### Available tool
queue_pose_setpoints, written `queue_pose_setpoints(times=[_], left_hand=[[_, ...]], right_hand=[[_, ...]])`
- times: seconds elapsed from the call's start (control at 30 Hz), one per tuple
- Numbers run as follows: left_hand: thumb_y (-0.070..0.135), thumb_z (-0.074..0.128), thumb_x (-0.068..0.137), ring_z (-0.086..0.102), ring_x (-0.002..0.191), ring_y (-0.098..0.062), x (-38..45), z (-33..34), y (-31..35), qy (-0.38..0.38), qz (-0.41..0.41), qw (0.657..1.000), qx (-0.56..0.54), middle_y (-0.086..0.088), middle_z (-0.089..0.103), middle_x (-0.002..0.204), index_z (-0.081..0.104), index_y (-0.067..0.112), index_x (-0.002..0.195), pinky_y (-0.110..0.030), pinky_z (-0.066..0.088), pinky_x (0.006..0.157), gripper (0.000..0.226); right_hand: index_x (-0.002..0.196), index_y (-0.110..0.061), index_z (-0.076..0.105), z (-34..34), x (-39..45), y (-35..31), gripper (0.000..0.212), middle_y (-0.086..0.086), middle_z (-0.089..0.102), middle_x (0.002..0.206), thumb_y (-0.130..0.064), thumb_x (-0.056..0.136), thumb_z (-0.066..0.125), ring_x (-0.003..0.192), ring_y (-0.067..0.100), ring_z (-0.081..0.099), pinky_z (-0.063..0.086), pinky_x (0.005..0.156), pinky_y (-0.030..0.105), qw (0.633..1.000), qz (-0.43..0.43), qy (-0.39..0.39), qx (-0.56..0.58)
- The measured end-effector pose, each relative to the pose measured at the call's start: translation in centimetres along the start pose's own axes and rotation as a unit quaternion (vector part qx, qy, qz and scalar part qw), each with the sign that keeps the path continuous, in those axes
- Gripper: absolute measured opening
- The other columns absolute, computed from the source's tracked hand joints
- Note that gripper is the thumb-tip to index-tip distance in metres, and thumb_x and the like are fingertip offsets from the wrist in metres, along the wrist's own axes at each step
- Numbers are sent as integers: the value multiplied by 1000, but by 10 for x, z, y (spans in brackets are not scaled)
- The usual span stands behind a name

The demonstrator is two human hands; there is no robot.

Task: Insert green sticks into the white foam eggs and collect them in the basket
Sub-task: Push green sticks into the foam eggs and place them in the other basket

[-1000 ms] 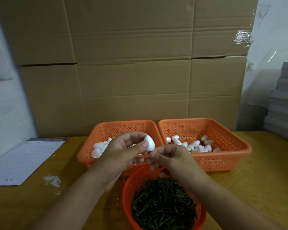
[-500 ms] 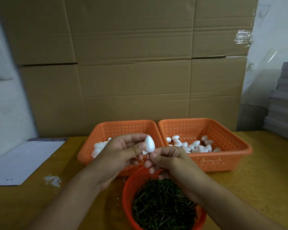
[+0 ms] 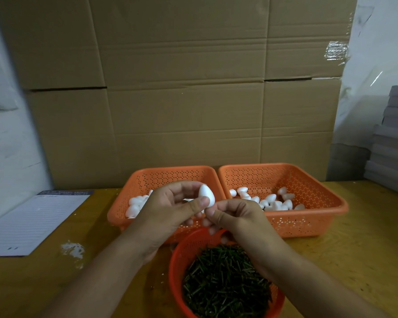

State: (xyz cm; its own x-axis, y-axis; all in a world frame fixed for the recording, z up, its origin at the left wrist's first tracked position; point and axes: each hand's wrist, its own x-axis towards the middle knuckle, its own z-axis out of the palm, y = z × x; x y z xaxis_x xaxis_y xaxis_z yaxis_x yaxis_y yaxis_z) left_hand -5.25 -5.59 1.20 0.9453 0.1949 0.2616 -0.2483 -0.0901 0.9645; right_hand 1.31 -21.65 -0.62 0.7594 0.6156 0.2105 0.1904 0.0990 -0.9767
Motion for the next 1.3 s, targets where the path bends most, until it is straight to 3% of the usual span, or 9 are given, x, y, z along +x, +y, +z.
queue_pose_setpoints(times=[0.17,0.33,0.6,0.73,0.97,1.1,1.3], left_hand=[[33,77,71,64,71,-10,1,-5,0,-23,-9,999,-20,-6,75,85,74,17,111,-21,51,62,43],[31,73,79,64,72,-9,1,-6,-1,-57,-10,998,-26,-7,73,88,75,24,112,-21,52,65,34],[35,81,67,61,62,-7,1,2,-3,14,6,1000,21,-2,77,92,70,19,107,-18,51,60,44],[39,81,64,60,61,-7,1,2,-3,21,15,999,26,-1,77,90,69,18,105,-17,50,58,48],[39,81,64,61,62,-8,2,2,-4,25,18,999,27,0,77,92,69,20,105,-18,51,59,46],[32,79,71,62,64,-8,2,1,-3,5,16,1000,6,-1,77,95,74,28,97,-19,52,60,27],[20,81,79,66,71,-13,2,-5,-3,-21,29,999,-16,-5,76,101,74,25,100,-21,51,59,23]], right_hand=[[74,-24,76,0,-1,-4,33,1,74,78,-14,99,57,66,7,63,45,53,17,1000,-2,-31,3],[75,-22,75,-1,-1,-4,33,0,73,78,-13,100,55,66,7,62,45,54,17,999,2,-46,7],[85,-4,73,1,0,1,18,2,73,73,-14,96,63,59,5,61,44,51,17,1000,6,15,4],[84,-5,74,1,0,1,18,3,73,73,-14,95,63,59,5,61,44,50,17,1000,2,19,3],[83,-7,75,1,0,2,19,3,74,75,-16,96,63,61,6,61,44,51,17,1000,-3,14,3],[82,-11,75,0,1,3,17,3,74,77,-16,95,65,62,7,62,44,51,17,1000,-5,13,12],[95,-4,73,-2,3,4,11,2,74,79,-13,92,67,63,5,61,44,49,18,998,-10,44,43]])
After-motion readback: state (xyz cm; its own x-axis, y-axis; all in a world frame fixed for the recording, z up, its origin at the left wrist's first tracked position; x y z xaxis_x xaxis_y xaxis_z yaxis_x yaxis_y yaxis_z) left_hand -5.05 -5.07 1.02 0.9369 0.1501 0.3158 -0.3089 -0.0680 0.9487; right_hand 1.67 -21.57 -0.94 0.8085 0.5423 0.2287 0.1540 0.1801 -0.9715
